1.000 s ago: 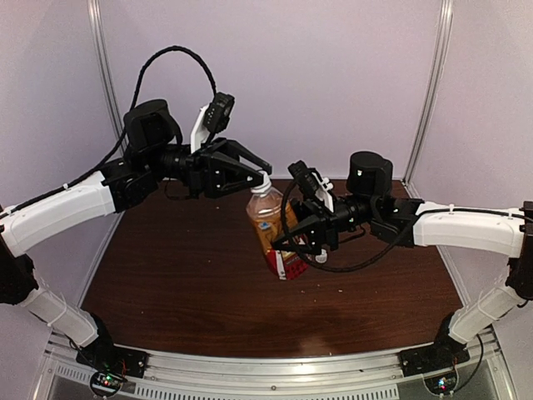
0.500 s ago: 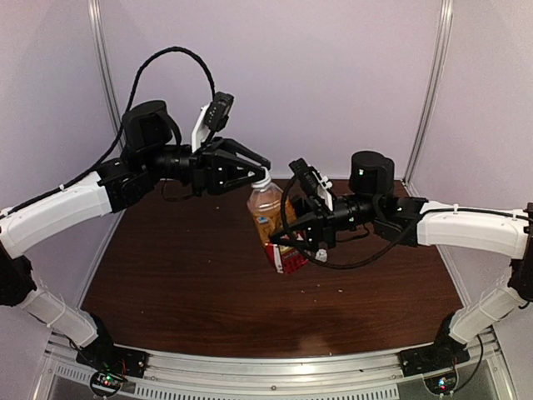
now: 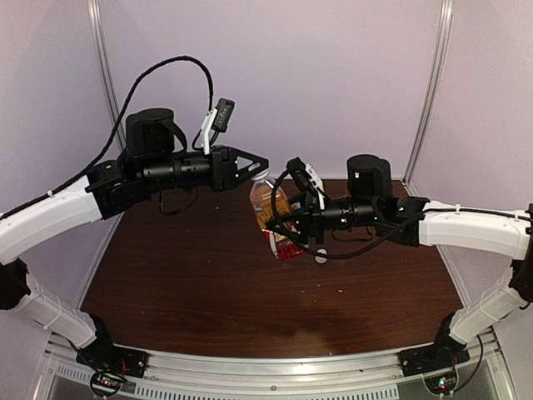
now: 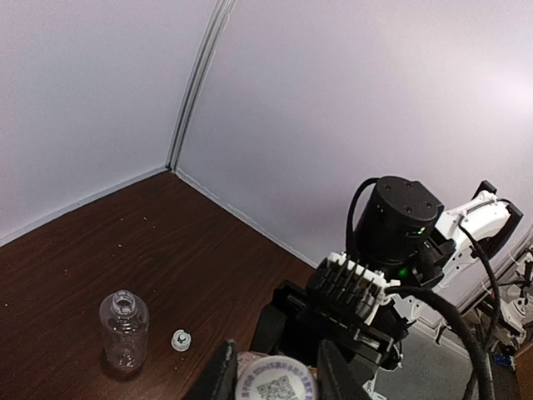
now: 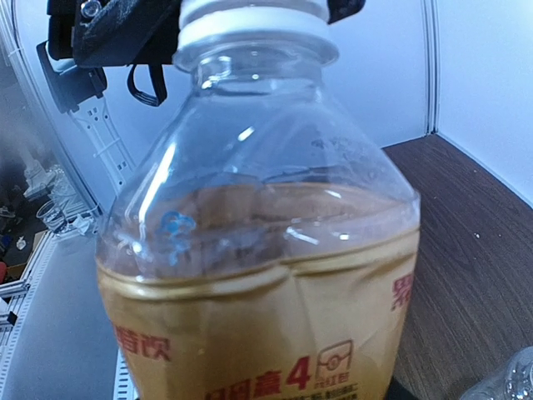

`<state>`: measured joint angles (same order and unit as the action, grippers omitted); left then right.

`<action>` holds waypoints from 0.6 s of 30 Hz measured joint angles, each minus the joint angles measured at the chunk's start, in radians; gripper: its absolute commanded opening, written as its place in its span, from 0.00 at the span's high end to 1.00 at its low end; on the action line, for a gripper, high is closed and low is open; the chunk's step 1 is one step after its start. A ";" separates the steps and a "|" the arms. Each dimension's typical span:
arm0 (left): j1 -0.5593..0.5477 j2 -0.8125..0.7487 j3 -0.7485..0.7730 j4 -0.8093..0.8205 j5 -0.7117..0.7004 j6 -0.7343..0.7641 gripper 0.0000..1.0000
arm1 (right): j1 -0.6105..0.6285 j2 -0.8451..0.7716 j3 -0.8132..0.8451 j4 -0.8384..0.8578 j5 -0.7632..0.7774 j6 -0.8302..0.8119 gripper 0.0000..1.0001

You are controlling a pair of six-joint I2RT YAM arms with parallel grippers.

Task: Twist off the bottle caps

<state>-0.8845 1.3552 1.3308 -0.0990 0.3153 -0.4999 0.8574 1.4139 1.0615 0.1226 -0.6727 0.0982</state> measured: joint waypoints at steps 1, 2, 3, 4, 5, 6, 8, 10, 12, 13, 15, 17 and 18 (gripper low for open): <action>-0.002 -0.003 -0.001 -0.001 -0.006 0.000 0.63 | 0.001 0.000 0.000 0.001 0.003 -0.002 0.56; -0.003 -0.005 -0.002 -0.001 -0.007 0.001 0.55 | 0.002 0.000 0.000 0.002 0.004 -0.004 0.56; -0.003 -0.006 -0.003 0.000 -0.006 0.008 0.51 | 0.002 0.000 0.000 0.003 0.005 -0.006 0.56; -0.003 -0.009 -0.004 0.000 -0.006 0.018 0.46 | 0.002 0.000 0.000 -0.001 0.005 -0.006 0.56; 0.001 -0.013 -0.005 0.002 -0.005 0.026 0.42 | 0.002 0.000 0.000 -0.005 0.004 -0.006 0.56; 0.005 -0.019 -0.006 0.003 0.001 0.037 0.38 | 0.002 0.000 0.000 -0.008 0.003 -0.006 0.56; 0.016 -0.033 -0.007 0.011 0.022 0.058 0.33 | 0.002 0.000 0.000 -0.008 -0.004 -0.006 0.56; 0.028 -0.049 -0.007 0.023 0.060 0.087 0.29 | 0.000 0.000 0.000 -0.008 -0.021 -0.006 0.56; 0.040 -0.063 -0.007 0.033 0.112 0.109 0.28 | 0.000 0.000 0.000 -0.006 -0.047 -0.006 0.56; 0.047 -0.068 -0.007 0.038 0.140 0.119 0.27 | 0.000 0.000 0.000 -0.005 -0.064 -0.006 0.56; 0.062 -0.072 -0.007 0.047 0.208 0.136 0.26 | 0.000 0.000 0.000 0.002 -0.101 -0.005 0.55; 0.075 -0.072 -0.007 0.047 0.275 0.151 0.26 | 0.000 0.000 0.000 0.014 -0.158 -0.002 0.55; 0.081 -0.071 -0.007 0.047 0.311 0.157 0.26 | 0.000 0.000 0.000 0.021 -0.187 0.002 0.55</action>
<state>-0.8036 1.2842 1.3239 -0.0525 0.6258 -0.3428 0.8577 1.4139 1.0615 0.1432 -0.8600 0.1005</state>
